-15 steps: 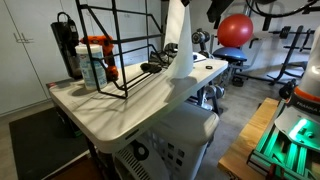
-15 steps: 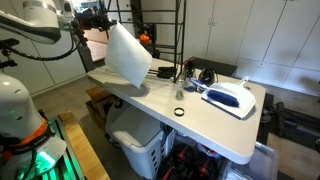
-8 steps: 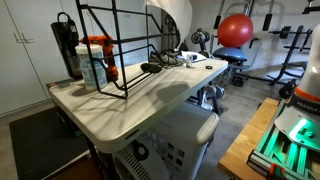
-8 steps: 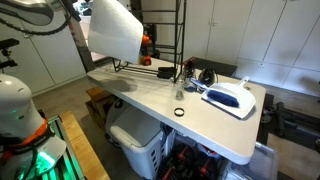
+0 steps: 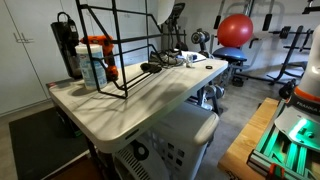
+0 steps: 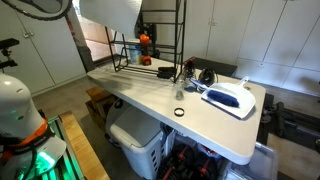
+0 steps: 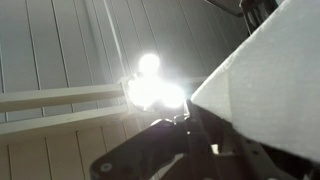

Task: Pick up the kitchen paper and hang it on the third black rack from the bottom

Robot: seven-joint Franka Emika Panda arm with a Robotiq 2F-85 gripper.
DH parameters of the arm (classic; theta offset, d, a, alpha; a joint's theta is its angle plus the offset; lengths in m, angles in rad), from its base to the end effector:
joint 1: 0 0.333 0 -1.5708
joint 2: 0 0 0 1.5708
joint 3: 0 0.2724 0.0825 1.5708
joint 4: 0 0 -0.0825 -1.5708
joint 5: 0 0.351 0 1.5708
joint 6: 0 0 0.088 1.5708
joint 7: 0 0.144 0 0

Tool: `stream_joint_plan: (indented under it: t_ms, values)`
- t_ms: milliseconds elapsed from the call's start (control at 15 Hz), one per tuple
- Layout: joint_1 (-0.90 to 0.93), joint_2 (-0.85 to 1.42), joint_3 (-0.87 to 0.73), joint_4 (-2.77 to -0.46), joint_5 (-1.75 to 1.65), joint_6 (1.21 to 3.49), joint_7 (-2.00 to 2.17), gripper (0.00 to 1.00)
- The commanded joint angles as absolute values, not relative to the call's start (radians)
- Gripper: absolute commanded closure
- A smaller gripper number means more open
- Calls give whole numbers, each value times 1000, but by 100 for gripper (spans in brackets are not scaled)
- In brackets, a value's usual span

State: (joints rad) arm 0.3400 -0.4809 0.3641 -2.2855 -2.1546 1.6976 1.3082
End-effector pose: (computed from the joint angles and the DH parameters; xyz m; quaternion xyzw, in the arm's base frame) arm 0.3779 0.2245 0.6598 0.4317 0.0319 0.7260 0.5343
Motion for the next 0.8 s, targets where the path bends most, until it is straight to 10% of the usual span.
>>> stream_joint_plan:
  t_ms: [0, 733]
  values:
    - [369, -466, 342, -2278, -2163, 1680, 1300, 94]
    - [328, -399, 231, -2274, -2399, 1799, 1354, 99]
